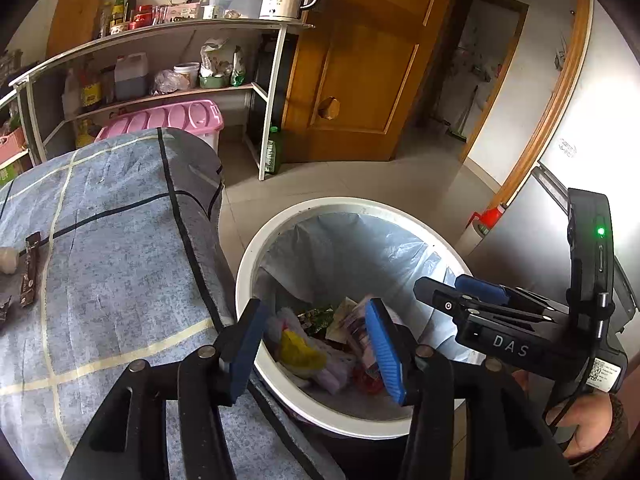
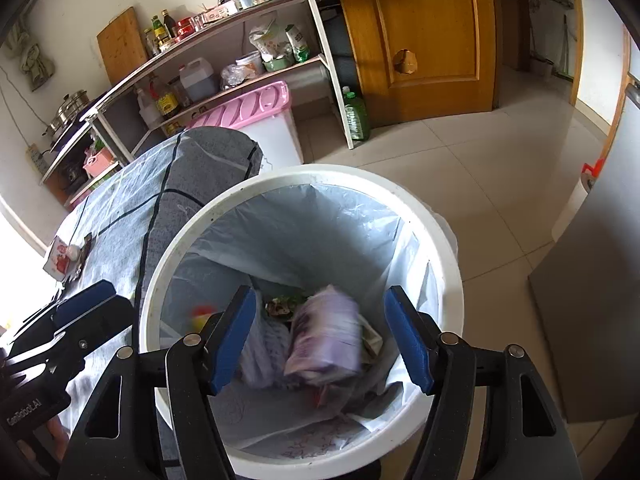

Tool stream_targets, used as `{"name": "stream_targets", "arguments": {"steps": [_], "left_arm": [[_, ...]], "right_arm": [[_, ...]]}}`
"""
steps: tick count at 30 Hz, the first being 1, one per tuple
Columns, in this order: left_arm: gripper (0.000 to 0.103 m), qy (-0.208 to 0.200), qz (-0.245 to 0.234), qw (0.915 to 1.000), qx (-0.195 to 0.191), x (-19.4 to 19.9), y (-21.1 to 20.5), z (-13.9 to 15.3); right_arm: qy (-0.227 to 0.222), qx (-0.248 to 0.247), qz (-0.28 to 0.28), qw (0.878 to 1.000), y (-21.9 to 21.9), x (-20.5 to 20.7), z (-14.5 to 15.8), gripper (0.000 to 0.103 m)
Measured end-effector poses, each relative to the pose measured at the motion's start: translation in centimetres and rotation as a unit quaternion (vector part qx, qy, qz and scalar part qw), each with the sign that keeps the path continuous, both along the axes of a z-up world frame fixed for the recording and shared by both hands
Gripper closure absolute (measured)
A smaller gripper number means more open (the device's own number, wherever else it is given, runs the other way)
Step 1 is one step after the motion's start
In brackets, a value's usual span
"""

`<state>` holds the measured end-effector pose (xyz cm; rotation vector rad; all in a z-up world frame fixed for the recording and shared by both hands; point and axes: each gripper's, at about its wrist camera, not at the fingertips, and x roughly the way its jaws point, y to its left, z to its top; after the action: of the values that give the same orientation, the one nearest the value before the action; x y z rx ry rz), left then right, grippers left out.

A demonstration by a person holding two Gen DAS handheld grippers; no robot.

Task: Collect trash
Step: 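Carry the chip bag with the left tool into the bin while the right tool drops the purple carton there, then move both open tools back over the sheet toward the remaining wrappers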

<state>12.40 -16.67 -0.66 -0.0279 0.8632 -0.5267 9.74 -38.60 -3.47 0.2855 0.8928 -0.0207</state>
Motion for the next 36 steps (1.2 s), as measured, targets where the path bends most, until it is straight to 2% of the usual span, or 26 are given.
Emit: {"name": "stream_targets", "arguments": {"steps": [8,18,24,28,30,36], "left_arm": [[0.05,-0.013,0.018,0.9997,-0.006,-0.7,2.0,0.9],[0.05,-0.026,0.085,0.996,-0.004,-1.2,8.4,1.4],[0.05,-0.027,0.134,0.9906,-0.002,-1.2,12.6,1.6],[0.049,-0.036,0.168,0.9849,0.02,-1.5,15.2,1.3],[0.049,-0.027,0.182,0.9829,0.008,-1.4,17.0,1.0],[0.049,-0.022,0.231,0.9727,0.009,-1.5,21.5,0.5]], "right_arm": [[-0.011,0.014,-0.003,1.0,0.5,-0.2,0.8,0.035],[-0.035,0.021,0.041,0.998,5.1,0.4,1.9,0.035],[-0.046,0.023,0.07,0.996,8.4,1.0,2.7,0.035],[-0.05,0.022,0.094,0.994,10.8,1.6,3.0,0.035],[-0.05,0.021,0.106,0.993,12.1,1.9,3.1,0.035],[-0.05,0.016,0.143,0.988,16.2,3.1,3.1,0.035]]}}
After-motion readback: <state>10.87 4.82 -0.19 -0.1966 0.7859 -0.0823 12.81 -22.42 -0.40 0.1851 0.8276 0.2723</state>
